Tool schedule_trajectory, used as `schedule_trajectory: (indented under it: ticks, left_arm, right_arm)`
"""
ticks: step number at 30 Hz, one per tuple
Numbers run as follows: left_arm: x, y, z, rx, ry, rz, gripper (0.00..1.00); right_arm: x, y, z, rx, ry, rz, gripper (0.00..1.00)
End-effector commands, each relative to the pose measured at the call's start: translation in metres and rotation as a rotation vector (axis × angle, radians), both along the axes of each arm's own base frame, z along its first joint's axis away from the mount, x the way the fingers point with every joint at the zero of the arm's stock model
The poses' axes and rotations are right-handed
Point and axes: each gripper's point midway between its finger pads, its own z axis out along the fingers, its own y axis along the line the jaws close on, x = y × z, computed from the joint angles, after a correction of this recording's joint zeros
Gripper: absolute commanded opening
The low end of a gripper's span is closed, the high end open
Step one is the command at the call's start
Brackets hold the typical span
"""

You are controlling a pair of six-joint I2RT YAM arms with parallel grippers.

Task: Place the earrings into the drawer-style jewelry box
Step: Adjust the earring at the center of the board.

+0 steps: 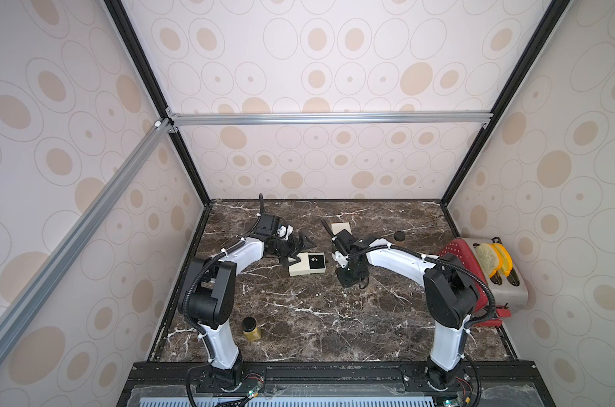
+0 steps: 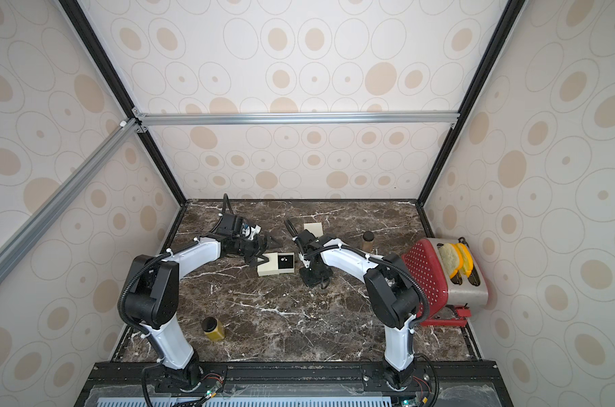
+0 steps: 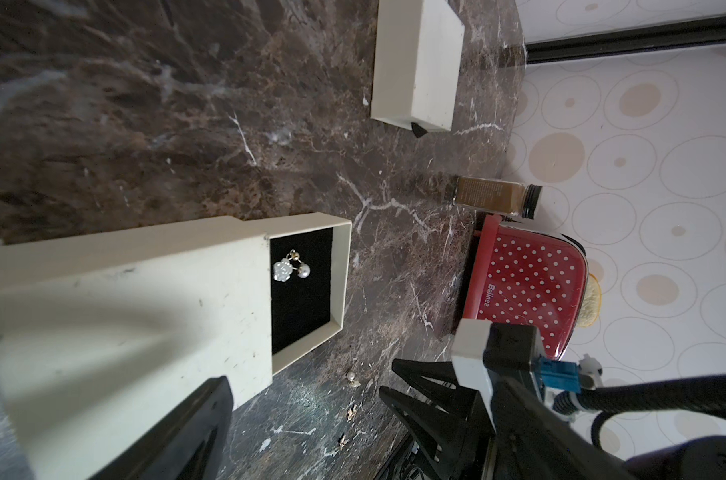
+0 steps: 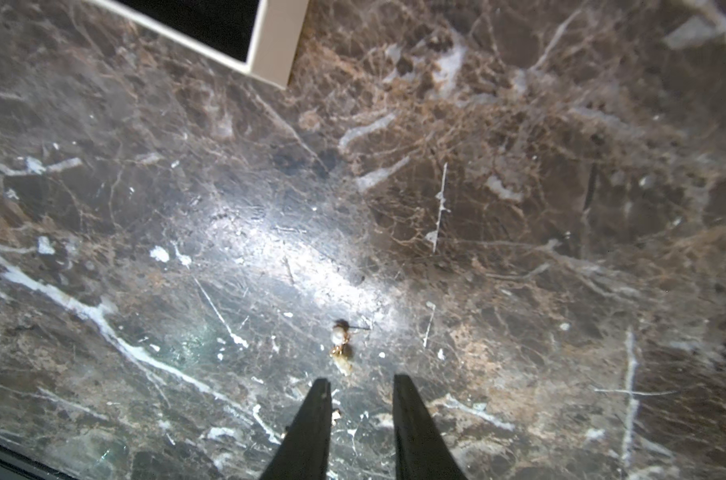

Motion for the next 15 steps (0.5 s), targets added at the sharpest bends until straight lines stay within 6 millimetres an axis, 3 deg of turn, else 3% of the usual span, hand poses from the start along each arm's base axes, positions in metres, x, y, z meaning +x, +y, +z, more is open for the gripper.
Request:
schedule_trajectory:
  ticks: [1,15]
  left_arm:
    - [0.005,-0.002,0.004,-0.014,-0.015,-0.002,0.99]
    - [0.0,0.0,0.004,-0.012,-0.018,-0.003,0.99]
  right_arm:
    - [-0.009,0.002,-0.005,-0.027,0.064,-0.029,0.27]
    - [-0.03,0.008,-0.026,-0.051,0.196,-0.05,0.31]
